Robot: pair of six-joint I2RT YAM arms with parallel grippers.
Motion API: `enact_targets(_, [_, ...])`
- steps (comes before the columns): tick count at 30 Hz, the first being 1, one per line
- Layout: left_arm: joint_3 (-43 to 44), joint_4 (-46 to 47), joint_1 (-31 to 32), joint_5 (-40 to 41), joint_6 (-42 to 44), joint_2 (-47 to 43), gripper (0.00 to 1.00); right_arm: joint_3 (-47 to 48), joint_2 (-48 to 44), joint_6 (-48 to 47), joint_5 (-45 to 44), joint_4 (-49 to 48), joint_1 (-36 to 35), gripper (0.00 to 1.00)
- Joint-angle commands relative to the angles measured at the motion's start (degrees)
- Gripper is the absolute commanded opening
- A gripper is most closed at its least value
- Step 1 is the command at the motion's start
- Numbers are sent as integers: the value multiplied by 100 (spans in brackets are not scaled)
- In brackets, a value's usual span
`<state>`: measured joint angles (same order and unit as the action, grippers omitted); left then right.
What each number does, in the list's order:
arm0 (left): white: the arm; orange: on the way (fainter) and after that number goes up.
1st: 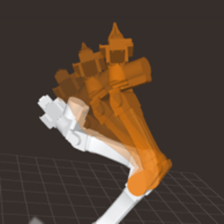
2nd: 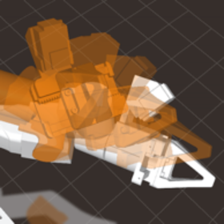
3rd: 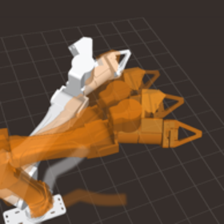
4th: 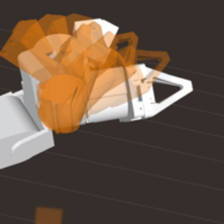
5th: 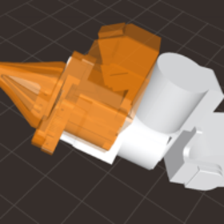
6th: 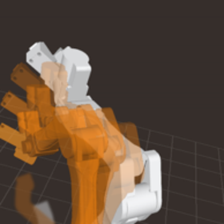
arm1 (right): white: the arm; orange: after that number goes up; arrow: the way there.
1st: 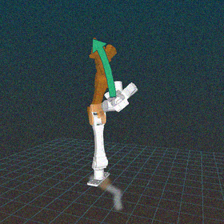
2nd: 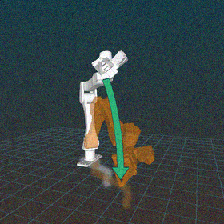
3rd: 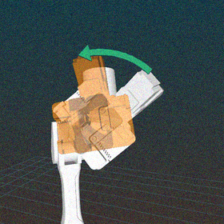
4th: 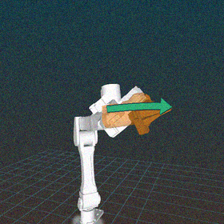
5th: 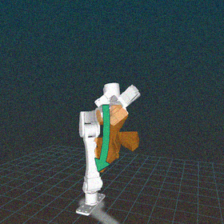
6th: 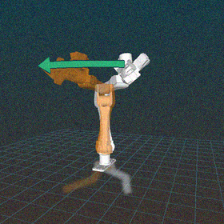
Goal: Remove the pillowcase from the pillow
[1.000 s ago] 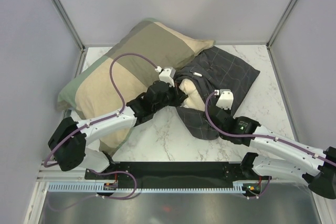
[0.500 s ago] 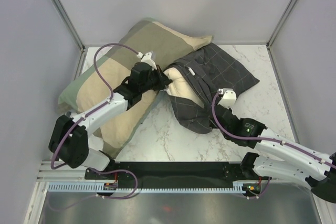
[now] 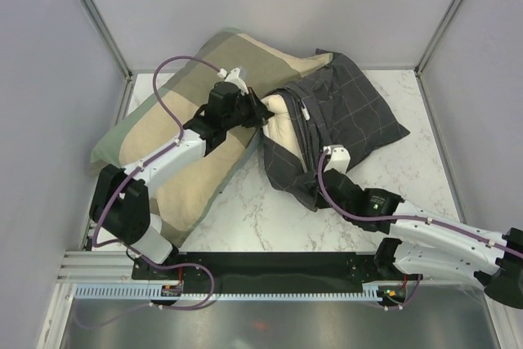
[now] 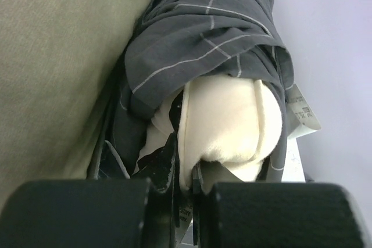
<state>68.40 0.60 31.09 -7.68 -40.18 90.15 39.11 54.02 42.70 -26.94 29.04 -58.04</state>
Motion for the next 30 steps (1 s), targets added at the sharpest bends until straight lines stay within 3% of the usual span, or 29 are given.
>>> enact_targets(1, [473,1468,-253,295,-551,-146,2,-132,-259,89,497,331,-181,7])
enact_targets(3, [315,1574,-226,241,-587,-234,2,42,-383,90,313,374,-190,26])
enact_targets(4, [192,1609,-218,215,-604,-330,2,148,-444,46,260,418,-181,48])
enact_targets(7, [16,1619,-182,39,-578,-419,2,710,-498,-348,198,506,-190,68])
enact_targets(16, [-538,1557,116,-40,-367,-1007,2,2003,240,-1387,163,-38,-419,69])
enact_targets(20, [-644,1531,134,-66,-367,-1192,2,2013,679,-1589,189,-284,-419,59])
enact_targets(30, [-766,1355,143,-269,-288,-1491,2,1459,1058,-1747,-1110,-653,-427,61])
